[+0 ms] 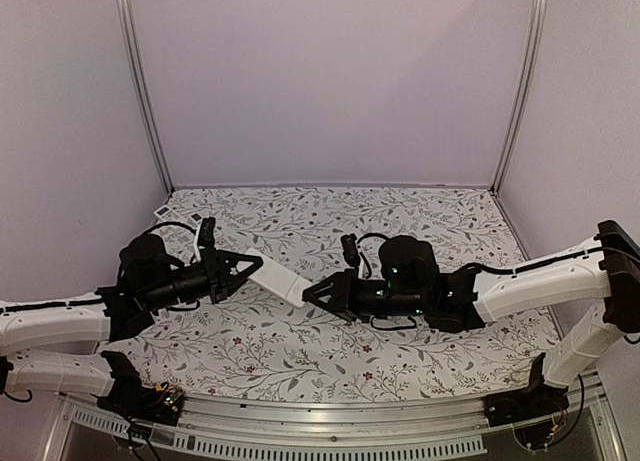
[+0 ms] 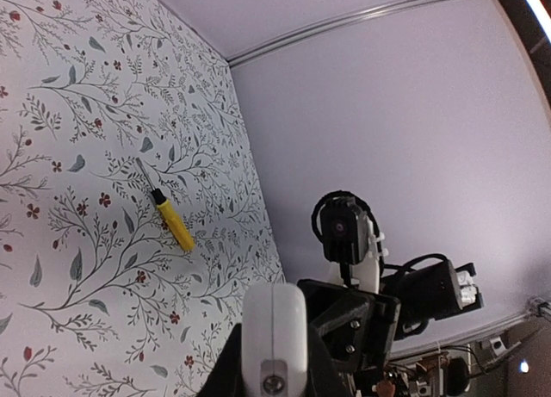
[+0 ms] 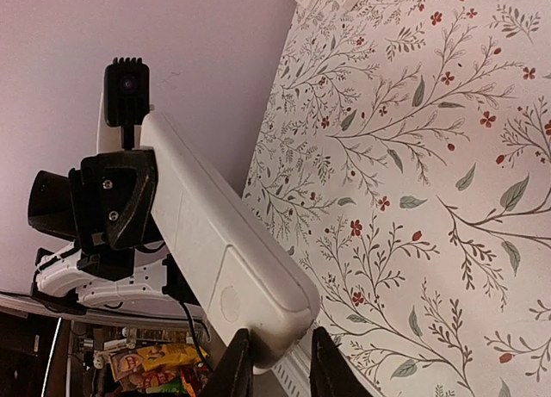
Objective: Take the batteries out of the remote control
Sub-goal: Remove the battery cover from the remote control.
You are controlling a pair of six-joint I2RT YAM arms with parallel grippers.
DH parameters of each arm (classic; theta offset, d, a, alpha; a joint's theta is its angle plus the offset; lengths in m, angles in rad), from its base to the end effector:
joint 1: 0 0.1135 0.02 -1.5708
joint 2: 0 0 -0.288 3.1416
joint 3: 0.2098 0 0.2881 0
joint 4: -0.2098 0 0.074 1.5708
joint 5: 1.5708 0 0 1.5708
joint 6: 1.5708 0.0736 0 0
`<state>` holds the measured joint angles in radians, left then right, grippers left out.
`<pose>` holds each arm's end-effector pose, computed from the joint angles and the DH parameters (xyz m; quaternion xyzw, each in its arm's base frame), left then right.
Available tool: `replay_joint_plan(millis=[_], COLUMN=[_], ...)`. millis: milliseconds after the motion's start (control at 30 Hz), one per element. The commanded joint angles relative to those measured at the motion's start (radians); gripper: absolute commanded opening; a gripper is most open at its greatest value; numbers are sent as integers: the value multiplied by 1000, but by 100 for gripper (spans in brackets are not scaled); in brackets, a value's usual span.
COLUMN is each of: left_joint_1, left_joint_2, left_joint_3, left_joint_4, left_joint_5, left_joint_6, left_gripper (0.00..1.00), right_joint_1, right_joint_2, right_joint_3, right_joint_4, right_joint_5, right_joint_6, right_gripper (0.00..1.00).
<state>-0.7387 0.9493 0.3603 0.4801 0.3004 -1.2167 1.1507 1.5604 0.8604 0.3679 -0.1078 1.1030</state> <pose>0.1801 -0.1935 0.2253 -0.0772 0.7389 -0.6096 0.2765 0.1601 0.3779 0.2179 -0.0506 0.8121 0.5423 0.2094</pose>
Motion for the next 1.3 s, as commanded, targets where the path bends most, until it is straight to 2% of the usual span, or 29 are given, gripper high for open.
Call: replay_joint_plan(millis=[0,167,300,667,733,833,933,1100,1267], left_joint_1=[-2,-3,-2,-3,-2,-2,-2,-2,-3], left_joint_2=[-6,-4,3,16,13,2,-8,-16,-15], left_joint_3=[-7,-16,-22,-26,-26,-23,-21,-18,-21], left_joint_4=[57,55,52,44,53,58,61,65,70], left_joint_5=[5,-1,0,11,16,19,20,26,36], left_joint_6=[-12,-15,-14,-11,-17,-23,-27,-30,-32], left_gripper=[0,0,0,0,0,0,0,0,0], right_joint_1=[-9,-9,-9,-9,-9,-9,-9,-9,-9], right_joint_2=[-6,-13,-18,-21,-16,-14,-9,22,49], right_joint_3=[15,17,16,14,12,-1,2,35,55], right_joint_4=[13,15,24,36,8,-11,-9,1,48], right_joint_5=[-25,-27,-34,-26,-1,16,10,-25,-72], right_joint_6=[-12,-13,-11,-15,-13,-2,1,-20,-44], right_gripper=[21,12,10,10,18,46,59,63,59])
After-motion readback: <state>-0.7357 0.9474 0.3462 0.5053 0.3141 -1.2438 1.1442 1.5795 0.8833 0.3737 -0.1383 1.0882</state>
